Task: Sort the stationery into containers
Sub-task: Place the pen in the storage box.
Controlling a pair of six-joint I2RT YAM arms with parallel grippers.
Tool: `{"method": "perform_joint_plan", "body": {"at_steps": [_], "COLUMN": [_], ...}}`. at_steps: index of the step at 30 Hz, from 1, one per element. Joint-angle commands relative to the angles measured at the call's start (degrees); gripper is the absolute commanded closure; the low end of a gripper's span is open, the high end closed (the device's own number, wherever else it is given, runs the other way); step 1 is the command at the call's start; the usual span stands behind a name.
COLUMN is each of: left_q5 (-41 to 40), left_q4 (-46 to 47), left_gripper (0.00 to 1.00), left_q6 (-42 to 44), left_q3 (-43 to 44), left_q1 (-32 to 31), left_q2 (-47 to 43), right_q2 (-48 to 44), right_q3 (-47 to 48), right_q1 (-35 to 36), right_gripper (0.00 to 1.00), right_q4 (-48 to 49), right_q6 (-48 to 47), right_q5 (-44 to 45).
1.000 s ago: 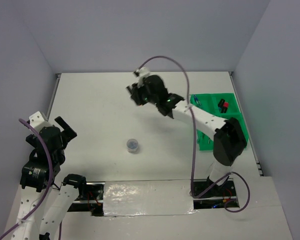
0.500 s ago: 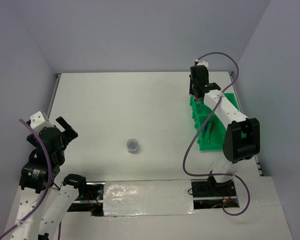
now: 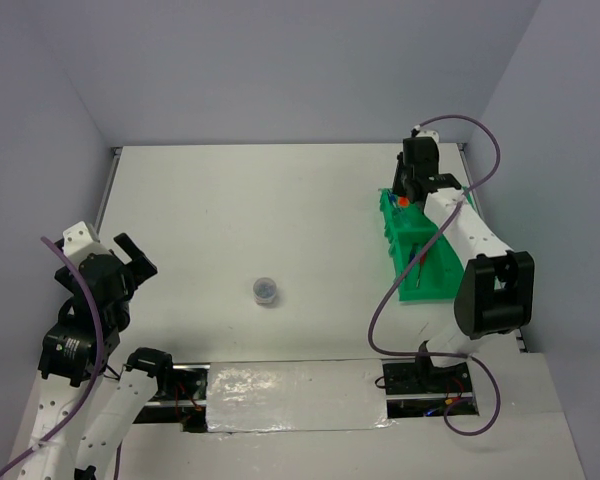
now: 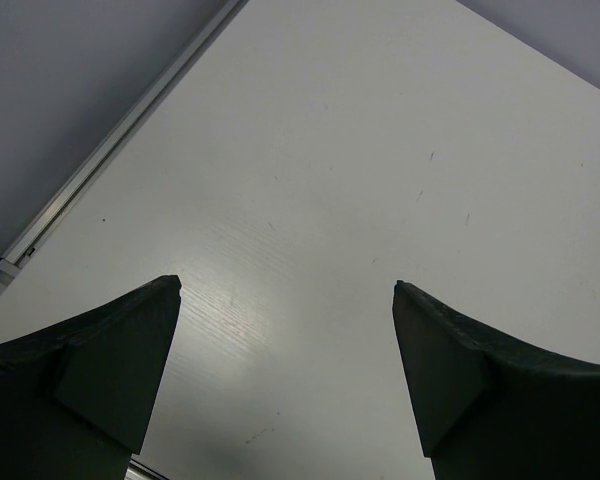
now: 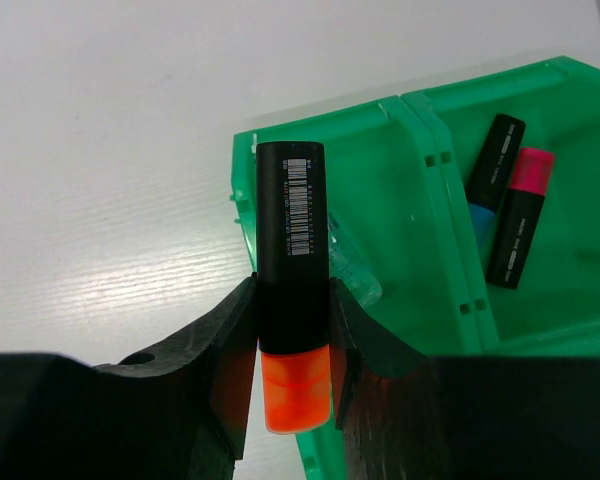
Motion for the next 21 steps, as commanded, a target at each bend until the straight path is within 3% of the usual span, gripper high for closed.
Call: {"method": "perform_joint_plan", "body": {"at_steps": [1, 21], "left_q5": [-0.1, -0.3], "left_q4": [2.4, 2.4], "left_gripper": [0.01, 0.01], "left_q6": [0.6, 0.5], "left_q3": [0.3, 0.3], "left_q1": [-0.3, -0.4], "left_q2": [0.2, 0.5], "right_q2": [-3.6, -4.7], "right_q3": [-1.3, -2.6], "right_q1": [-0.7, -2.4], "right_gripper": [1.0, 1.0], "right_q4": [1.7, 2.1], "right_q6": [1.4, 1.7], "right_q5": [-2.6, -5.3]}}
